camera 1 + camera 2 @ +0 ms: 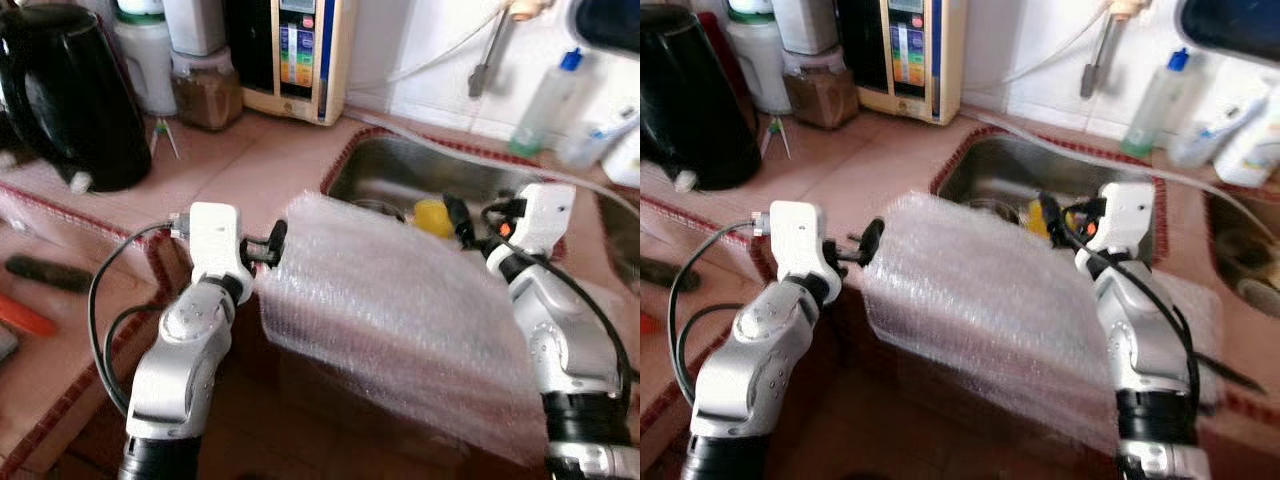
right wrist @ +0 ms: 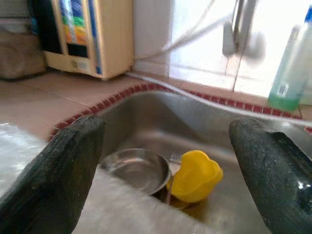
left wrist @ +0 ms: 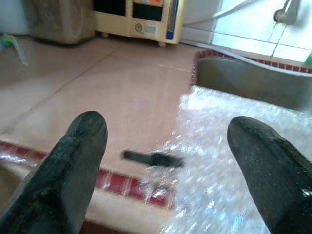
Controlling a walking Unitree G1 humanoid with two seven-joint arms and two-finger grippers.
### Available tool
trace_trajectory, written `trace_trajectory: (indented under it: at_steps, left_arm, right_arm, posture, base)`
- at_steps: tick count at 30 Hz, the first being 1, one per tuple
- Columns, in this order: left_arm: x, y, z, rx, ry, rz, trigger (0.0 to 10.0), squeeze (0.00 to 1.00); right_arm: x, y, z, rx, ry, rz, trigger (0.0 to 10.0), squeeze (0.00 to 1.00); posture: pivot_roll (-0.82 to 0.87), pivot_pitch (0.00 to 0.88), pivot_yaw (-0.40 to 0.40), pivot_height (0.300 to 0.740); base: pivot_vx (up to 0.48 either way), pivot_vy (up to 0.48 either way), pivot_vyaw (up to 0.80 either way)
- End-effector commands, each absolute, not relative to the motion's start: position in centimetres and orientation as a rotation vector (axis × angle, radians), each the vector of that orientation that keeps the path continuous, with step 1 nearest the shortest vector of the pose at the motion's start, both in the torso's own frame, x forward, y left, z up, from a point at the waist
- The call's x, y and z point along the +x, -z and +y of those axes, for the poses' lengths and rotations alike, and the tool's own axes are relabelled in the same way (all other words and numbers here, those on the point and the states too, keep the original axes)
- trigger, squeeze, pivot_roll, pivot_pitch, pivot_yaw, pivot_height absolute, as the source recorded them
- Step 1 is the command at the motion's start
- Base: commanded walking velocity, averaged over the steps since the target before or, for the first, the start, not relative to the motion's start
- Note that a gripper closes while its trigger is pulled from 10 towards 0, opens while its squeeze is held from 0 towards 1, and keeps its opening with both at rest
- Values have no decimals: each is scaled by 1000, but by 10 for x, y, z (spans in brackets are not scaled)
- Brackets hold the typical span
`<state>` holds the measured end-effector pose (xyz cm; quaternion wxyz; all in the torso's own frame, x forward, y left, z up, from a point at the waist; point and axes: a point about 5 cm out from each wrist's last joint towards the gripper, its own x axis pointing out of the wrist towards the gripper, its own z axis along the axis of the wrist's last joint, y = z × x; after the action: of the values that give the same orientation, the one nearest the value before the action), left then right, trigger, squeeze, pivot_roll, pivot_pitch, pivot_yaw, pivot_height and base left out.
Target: Kitchen organization
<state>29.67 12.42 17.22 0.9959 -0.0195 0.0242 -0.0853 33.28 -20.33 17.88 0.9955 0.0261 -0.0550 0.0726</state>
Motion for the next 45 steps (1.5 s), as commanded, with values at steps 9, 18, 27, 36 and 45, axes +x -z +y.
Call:
trace_trajectory:
  at_steps: [9,18,27,36,45]
  left_arm:
    - [297,-172,123,-40,175,47,10000,0]
    - [301,-175,122,-26,193,26,10000,0]
    - [301,-172,125,-48,186,21,10000,0]
    - [297,-170,119,-100,257,32,10000,0]
    - [295,-169,117,-137,306,35,10000,0]
  right_arm:
    - [329,-184,-212,39,-113,-135,10000,0]
    - [332,-188,-210,24,-105,-152,10000,0]
    - [331,-187,-207,28,-103,-152,10000,0]
    - [333,-184,-205,28,-108,-137,10000,0]
    - [332,-181,-205,24,-104,-127,10000,0]
  posture:
    - [-37,25,-39,740]
    - [-40,7,-33,740]
    - [-41,13,-38,740]
    - [-42,17,-41,740]
    - [-46,23,-40,740]
  base:
    - [-290,0,0]
    - [-247,0,0]
    - [0,0,0]
    - [0,0,-258]
    - [0,0,-178]
